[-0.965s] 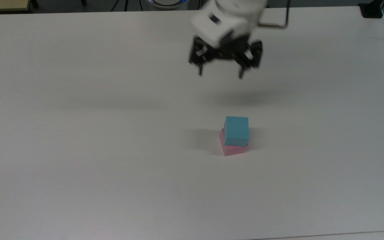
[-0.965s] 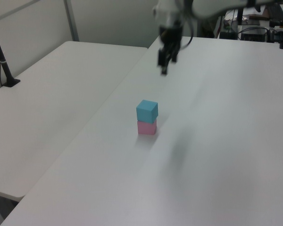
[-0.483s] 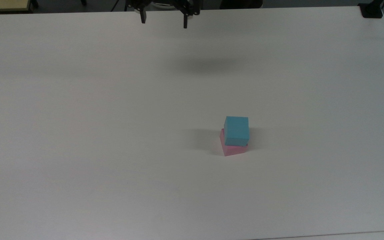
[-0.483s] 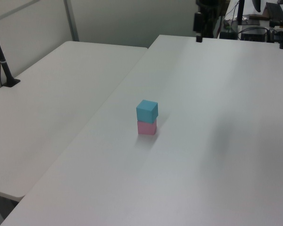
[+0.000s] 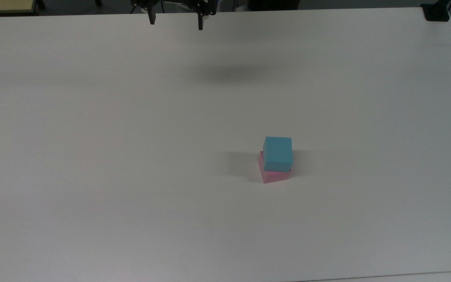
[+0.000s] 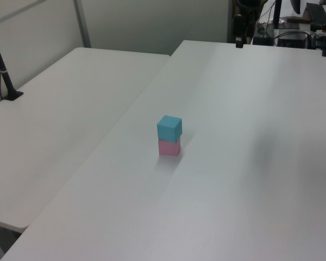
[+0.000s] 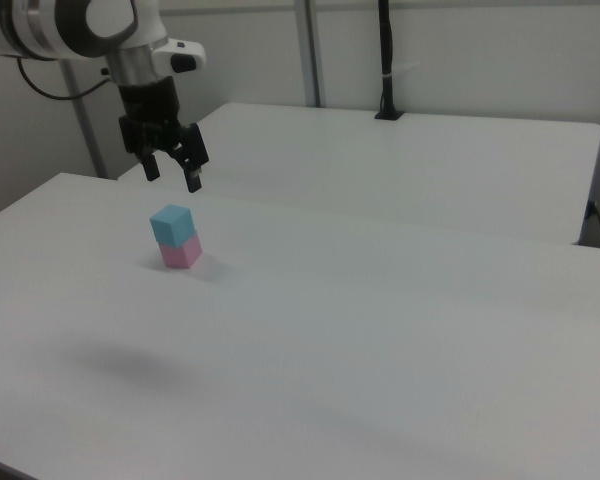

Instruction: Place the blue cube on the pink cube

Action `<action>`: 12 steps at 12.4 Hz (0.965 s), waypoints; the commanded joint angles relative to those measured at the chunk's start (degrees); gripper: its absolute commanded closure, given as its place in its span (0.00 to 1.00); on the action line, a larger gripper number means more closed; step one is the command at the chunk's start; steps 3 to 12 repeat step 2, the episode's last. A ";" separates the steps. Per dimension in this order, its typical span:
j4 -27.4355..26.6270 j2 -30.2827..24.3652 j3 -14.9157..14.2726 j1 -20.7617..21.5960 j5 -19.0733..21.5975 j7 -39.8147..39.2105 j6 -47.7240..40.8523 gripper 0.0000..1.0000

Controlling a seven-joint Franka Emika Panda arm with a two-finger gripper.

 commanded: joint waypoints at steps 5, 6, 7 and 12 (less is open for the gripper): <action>-1.36 -1.41 -2.38 0.67 2.02 -1.30 0.66 0.00; -1.36 -1.41 -2.38 0.67 2.02 -1.30 0.66 0.00; -1.36 -1.41 -2.38 0.67 2.02 -1.30 0.66 0.00; -1.36 -1.41 -2.38 0.67 2.02 -1.30 0.66 0.00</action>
